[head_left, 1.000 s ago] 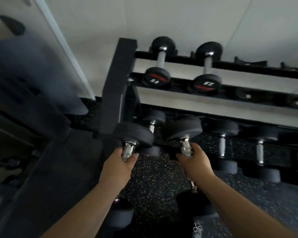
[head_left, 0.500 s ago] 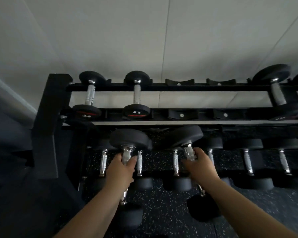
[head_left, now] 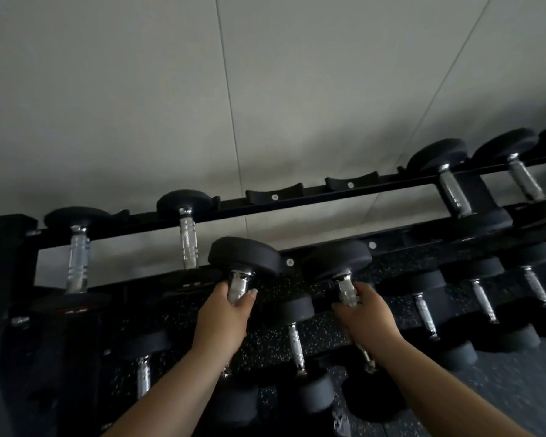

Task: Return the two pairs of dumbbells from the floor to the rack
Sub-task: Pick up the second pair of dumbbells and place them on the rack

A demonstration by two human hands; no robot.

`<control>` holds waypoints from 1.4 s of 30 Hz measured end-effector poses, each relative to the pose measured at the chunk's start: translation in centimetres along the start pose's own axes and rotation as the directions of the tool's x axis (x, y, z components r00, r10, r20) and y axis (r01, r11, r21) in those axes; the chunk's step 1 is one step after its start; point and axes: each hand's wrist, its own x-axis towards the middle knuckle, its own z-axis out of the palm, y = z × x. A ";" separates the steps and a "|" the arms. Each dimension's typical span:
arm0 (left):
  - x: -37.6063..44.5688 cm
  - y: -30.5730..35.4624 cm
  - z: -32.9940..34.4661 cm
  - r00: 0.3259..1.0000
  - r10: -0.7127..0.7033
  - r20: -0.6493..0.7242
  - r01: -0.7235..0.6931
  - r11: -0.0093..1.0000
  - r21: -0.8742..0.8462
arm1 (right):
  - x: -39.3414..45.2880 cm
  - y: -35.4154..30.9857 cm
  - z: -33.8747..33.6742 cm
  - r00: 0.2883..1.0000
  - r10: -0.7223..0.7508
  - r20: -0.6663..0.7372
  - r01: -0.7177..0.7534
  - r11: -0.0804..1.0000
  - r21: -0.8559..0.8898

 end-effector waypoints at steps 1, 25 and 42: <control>0.7 0.7 0.4 1.000 0.001 0.005 -0.001 1.000 -0.006 | 0.9 -0.3 -0.4 1.000 0.007 0.001 -0.007 1.000 0.015; 16.0 11.7 12.6 0.966 -0.133 -0.220 0.066 0.955 -0.290 | 27.1 -4.3 -8.5 0.991 -0.068 0.119 0.059 0.995 0.078; 19.6 10.4 14.8 0.959 -0.178 -0.222 0.124 0.963 -0.239 | 29.1 -2.9 -6.3 0.993 -0.070 0.096 0.058 0.990 0.128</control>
